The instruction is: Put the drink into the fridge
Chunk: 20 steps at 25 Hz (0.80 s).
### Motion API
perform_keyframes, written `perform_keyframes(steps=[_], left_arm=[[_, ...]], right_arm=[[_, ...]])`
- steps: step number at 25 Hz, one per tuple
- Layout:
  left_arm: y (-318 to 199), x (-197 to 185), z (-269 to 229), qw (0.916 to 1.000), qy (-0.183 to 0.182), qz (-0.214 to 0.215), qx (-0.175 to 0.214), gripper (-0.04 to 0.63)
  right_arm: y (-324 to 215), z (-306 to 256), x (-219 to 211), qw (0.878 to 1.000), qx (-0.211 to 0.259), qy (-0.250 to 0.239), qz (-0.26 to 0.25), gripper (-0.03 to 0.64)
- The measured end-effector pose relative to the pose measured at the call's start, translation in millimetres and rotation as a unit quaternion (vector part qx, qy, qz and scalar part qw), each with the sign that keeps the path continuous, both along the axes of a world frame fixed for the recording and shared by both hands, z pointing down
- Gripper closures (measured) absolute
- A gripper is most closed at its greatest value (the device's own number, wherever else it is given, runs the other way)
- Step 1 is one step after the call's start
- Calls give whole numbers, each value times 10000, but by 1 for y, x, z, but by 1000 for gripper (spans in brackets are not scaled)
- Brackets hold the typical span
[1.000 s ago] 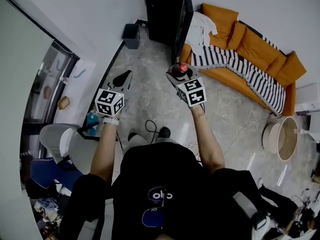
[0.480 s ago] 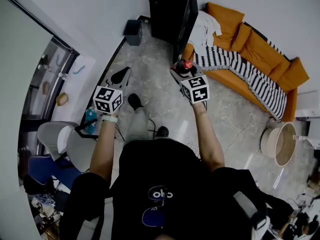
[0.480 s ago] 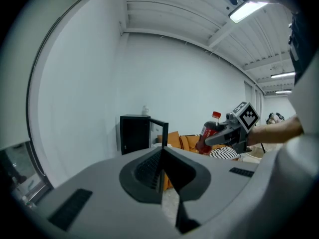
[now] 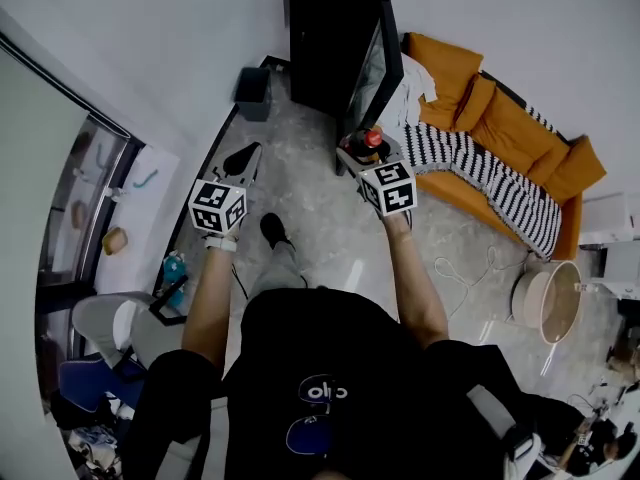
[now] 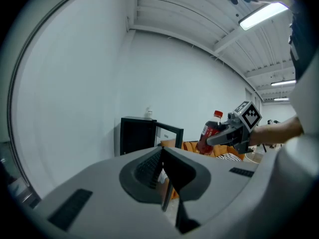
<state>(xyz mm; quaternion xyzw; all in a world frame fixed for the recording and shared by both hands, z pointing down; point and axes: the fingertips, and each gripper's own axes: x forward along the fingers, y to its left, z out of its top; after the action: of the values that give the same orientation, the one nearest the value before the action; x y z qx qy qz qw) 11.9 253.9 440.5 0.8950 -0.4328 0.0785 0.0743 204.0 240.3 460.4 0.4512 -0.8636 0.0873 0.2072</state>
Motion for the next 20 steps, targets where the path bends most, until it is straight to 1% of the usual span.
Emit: perform_keyframes(steps=[4,10,16,20], left_arm=[[-64,-16,-5,9999,78,137,-28,589],[-143,-55,-8,9992,170,348,-49,589],[-192,-83,2,9983,213,524,-130,589],[-211,-89,9,9973,311,623,-214,589]], right_arm=[[-64,-11,-23,9999,-30,-5,121,302],[-145,-16,-65,9995,-53,-6,305,302],[-199,-16,-90,9987,-47,-9,515,302],[-222,-9,-96,9984,-117,36,555,302]])
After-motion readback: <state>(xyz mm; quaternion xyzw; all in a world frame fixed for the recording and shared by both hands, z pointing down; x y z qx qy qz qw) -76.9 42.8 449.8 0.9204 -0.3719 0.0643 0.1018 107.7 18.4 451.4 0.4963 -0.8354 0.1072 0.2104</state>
